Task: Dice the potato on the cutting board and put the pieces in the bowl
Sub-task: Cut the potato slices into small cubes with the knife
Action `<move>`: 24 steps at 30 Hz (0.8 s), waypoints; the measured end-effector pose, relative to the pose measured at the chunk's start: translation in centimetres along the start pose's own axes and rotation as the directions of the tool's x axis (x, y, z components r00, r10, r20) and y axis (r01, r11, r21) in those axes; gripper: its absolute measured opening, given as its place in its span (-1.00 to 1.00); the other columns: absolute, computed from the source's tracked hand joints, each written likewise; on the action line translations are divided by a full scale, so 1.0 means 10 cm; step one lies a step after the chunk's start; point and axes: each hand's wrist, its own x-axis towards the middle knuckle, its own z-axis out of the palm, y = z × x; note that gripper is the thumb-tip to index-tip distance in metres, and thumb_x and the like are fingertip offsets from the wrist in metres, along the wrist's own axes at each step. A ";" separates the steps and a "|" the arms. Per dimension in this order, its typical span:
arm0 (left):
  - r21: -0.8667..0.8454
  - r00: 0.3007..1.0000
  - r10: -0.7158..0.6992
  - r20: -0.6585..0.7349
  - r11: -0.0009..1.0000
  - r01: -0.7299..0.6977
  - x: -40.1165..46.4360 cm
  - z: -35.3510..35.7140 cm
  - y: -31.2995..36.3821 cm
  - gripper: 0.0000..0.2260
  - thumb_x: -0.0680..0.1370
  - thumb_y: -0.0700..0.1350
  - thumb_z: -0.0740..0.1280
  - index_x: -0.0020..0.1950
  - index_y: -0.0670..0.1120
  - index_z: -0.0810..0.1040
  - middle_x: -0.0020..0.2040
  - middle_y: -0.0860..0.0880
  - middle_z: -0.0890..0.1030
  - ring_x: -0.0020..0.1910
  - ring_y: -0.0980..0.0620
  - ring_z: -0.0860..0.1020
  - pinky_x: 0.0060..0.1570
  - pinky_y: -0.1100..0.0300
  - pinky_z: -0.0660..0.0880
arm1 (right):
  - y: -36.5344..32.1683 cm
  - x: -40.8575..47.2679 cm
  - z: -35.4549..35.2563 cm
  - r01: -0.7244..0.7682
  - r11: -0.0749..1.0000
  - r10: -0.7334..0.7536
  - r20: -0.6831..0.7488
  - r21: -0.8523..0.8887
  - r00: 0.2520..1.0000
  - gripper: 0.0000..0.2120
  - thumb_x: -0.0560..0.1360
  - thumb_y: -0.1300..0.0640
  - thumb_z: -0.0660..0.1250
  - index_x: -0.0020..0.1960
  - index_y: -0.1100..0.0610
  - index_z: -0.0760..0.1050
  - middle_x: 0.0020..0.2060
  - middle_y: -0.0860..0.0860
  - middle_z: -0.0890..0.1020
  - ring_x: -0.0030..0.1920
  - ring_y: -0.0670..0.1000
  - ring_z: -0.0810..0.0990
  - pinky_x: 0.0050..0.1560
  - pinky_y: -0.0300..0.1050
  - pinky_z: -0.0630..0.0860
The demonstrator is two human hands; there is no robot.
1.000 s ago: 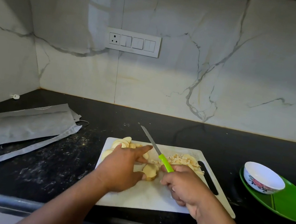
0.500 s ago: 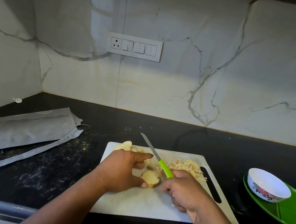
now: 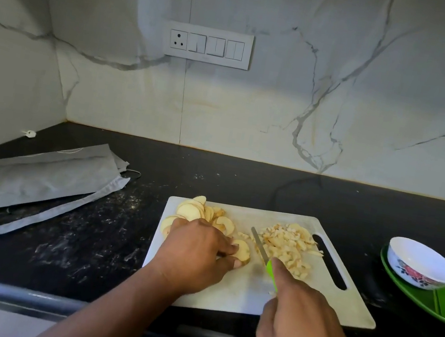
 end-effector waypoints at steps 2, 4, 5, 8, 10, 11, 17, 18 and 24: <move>-0.002 1.000 -0.003 -0.006 1.000 0.003 0.00 -0.02 0.00 -0.62 0.56 0.35 0.29 0.30 0.27 0.64 0.28 0.33 0.62 0.36 0.24 0.47 0.41 -0.07 0.37 | -0.04 0.02 0.05 -0.008 1.000 0.008 0.001 -0.014 1.000 -0.39 0.61 0.03 0.11 0.61 -0.06 -0.03 -0.03 -0.12 0.47 -0.06 -0.11 0.46 -0.11 -0.34 0.27; 0.007 1.000 -0.010 -0.006 1.000 0.010 0.00 -0.04 0.00 -0.63 0.56 0.35 0.30 0.29 0.28 0.64 0.27 0.34 0.62 0.37 0.24 0.46 0.41 -0.06 0.34 | -0.07 0.01 0.10 -0.020 0.999 0.021 0.019 -0.039 1.000 -0.38 0.61 0.03 0.13 0.60 -0.05 -0.03 0.05 -0.12 0.52 0.04 -0.11 0.52 -0.10 -0.33 0.28; 0.017 1.000 -0.010 -0.008 1.000 0.010 0.00 -0.05 0.01 -0.64 0.57 0.35 0.30 0.29 0.29 0.64 0.27 0.34 0.62 0.37 0.24 0.45 0.41 -0.06 0.33 | -0.09 0.01 0.11 -0.020 0.998 0.021 0.023 -0.055 0.999 -0.38 0.61 0.03 0.13 0.60 -0.05 -0.02 0.05 -0.12 0.53 0.05 -0.10 0.53 -0.10 -0.32 0.29; 0.047 1.000 0.006 -0.002 0.999 -0.006 0.00 -0.05 0.03 -0.65 0.58 0.32 0.29 0.31 0.28 0.64 0.27 0.33 0.62 0.38 0.19 0.43 0.40 -0.05 0.30 | -0.10 -0.02 0.13 -0.023 0.997 0.024 0.022 -0.069 0.999 -0.37 0.59 0.04 0.14 0.60 -0.06 -0.02 -0.02 -0.11 0.52 -0.01 -0.09 0.52 -0.10 -0.31 0.32; 0.045 1.000 0.012 -0.002 0.999 -0.012 0.00 -0.05 0.03 -0.66 0.59 0.31 0.30 0.30 0.27 0.64 0.27 0.32 0.62 0.37 0.18 0.43 0.40 -0.06 0.30 | -0.09 -0.02 0.15 -0.031 0.998 0.033 0.034 -0.060 0.999 -0.35 0.59 0.05 0.16 0.61 -0.06 -0.03 -0.04 -0.10 0.51 -0.04 -0.09 0.50 -0.11 -0.31 0.32; 0.040 1.000 0.014 -0.004 0.999 -0.014 0.00 -0.05 0.02 -0.66 0.58 0.30 0.31 0.29 0.27 0.65 0.26 0.32 0.63 0.36 0.18 0.43 0.39 -0.06 0.31 | -0.09 -0.02 0.15 -0.034 0.998 0.037 0.041 -0.057 0.998 -0.35 0.59 0.05 0.16 0.61 -0.06 -0.03 -0.03 -0.10 0.51 -0.04 -0.08 0.49 -0.11 -0.30 0.31; -0.021 0.999 0.004 -0.038 1.000 -0.004 0.01 -0.03 0.02 -0.71 0.56 0.28 0.36 0.22 0.25 0.69 0.19 0.31 0.66 0.31 0.21 0.47 0.37 -0.04 0.34 | -0.11 -0.02 0.22 -0.034 0.997 0.038 0.042 -0.075 0.998 -0.34 0.59 0.04 0.17 0.61 -0.05 -0.05 -0.02 -0.08 0.51 0.03 -0.07 0.53 -0.09 -0.28 0.37; -0.024 0.999 0.006 -0.047 1.000 -0.007 0.01 -0.02 0.02 -0.71 0.56 0.28 0.37 0.21 0.25 0.70 0.18 0.31 0.66 0.30 0.21 0.48 0.37 -0.04 0.35 | -0.11 -0.01 0.24 -0.034 0.996 0.037 0.040 -0.084 0.999 -0.33 0.59 0.03 0.18 0.61 -0.05 -0.05 -0.01 -0.08 0.51 0.03 -0.07 0.54 -0.10 -0.28 0.37; -0.022 0.997 0.019 -0.069 1.000 -0.021 0.03 0.02 -0.02 -0.70 0.53 0.29 0.36 0.18 0.24 0.71 0.14 0.32 0.67 0.26 0.22 0.52 0.34 -0.07 0.42 | -0.15 -0.02 0.32 -0.043 0.984 0.056 0.069 -0.174 0.996 -0.27 0.55 0.06 0.22 0.61 -0.03 -0.09 -0.09 -0.07 0.49 -0.07 -0.07 0.54 -0.13 -0.23 0.47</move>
